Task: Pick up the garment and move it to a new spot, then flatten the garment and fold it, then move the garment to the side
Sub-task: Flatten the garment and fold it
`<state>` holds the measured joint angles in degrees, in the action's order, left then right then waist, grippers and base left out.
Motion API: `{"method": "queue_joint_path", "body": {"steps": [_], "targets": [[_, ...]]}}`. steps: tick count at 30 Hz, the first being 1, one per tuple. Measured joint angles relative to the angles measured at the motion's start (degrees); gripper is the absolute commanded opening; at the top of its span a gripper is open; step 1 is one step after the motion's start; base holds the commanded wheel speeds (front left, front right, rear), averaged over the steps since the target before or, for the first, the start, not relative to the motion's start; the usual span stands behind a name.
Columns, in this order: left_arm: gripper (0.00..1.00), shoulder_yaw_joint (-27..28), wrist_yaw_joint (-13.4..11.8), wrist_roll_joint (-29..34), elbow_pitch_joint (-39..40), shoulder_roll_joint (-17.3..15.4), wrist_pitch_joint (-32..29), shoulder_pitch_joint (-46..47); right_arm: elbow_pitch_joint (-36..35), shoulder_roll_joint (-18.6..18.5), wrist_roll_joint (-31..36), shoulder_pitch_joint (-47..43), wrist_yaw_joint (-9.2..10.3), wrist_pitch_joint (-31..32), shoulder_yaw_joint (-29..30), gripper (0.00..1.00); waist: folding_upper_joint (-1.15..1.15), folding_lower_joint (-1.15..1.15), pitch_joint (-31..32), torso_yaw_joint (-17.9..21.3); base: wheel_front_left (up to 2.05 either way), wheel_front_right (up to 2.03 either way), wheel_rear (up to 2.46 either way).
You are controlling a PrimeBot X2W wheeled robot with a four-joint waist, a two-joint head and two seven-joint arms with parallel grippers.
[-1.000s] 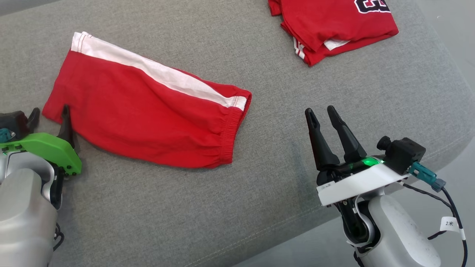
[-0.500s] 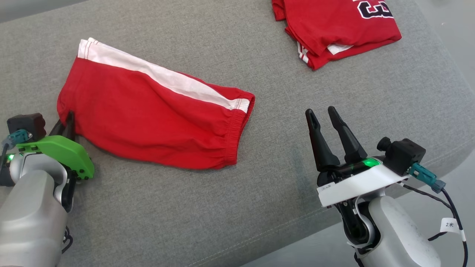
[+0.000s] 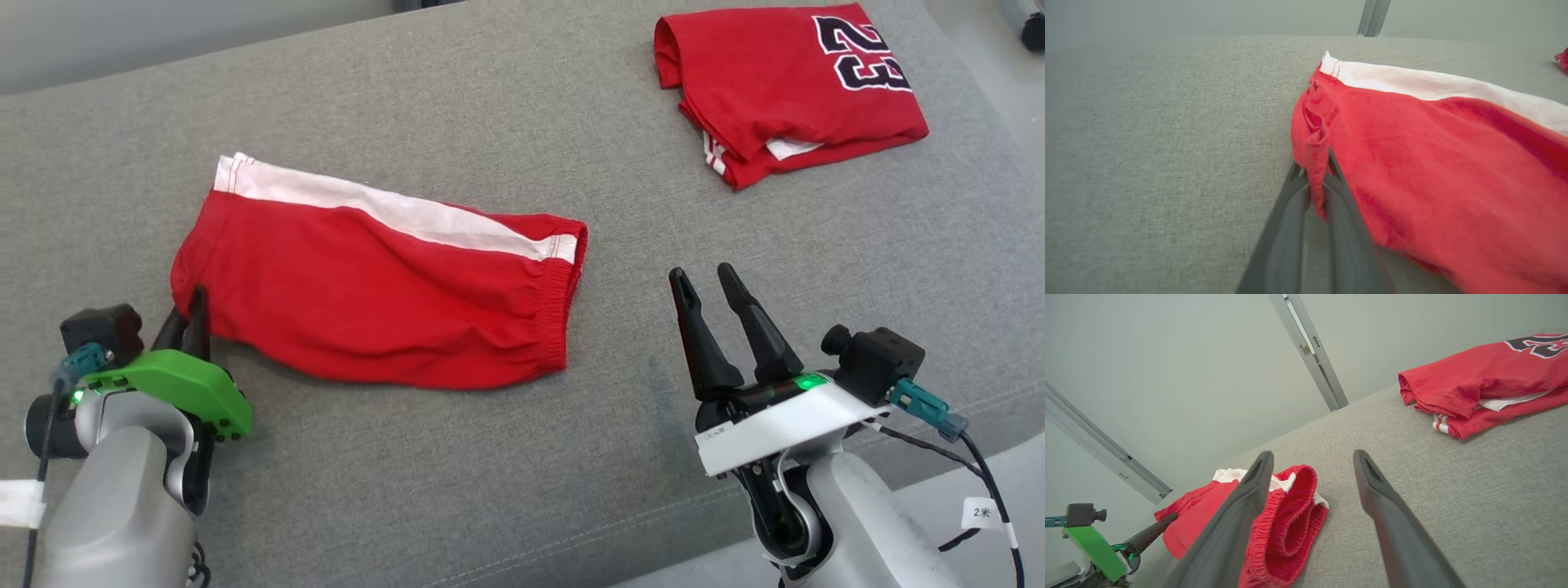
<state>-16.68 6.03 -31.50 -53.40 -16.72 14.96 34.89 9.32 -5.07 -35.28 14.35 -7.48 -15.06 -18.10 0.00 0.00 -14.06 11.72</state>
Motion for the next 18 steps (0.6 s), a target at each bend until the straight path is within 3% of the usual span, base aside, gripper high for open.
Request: {"method": "queue_joint_path", "body": {"steps": [18], "targets": [[0.00,11.59,-3.20,7.73,14.50,9.07,0.00,-16.23,0.89,0.22,0.02,-1.15,0.00,0.00,0.37,1.00,0.00,0.00,3.91,-5.30,0.00,0.00,0.00]]}}
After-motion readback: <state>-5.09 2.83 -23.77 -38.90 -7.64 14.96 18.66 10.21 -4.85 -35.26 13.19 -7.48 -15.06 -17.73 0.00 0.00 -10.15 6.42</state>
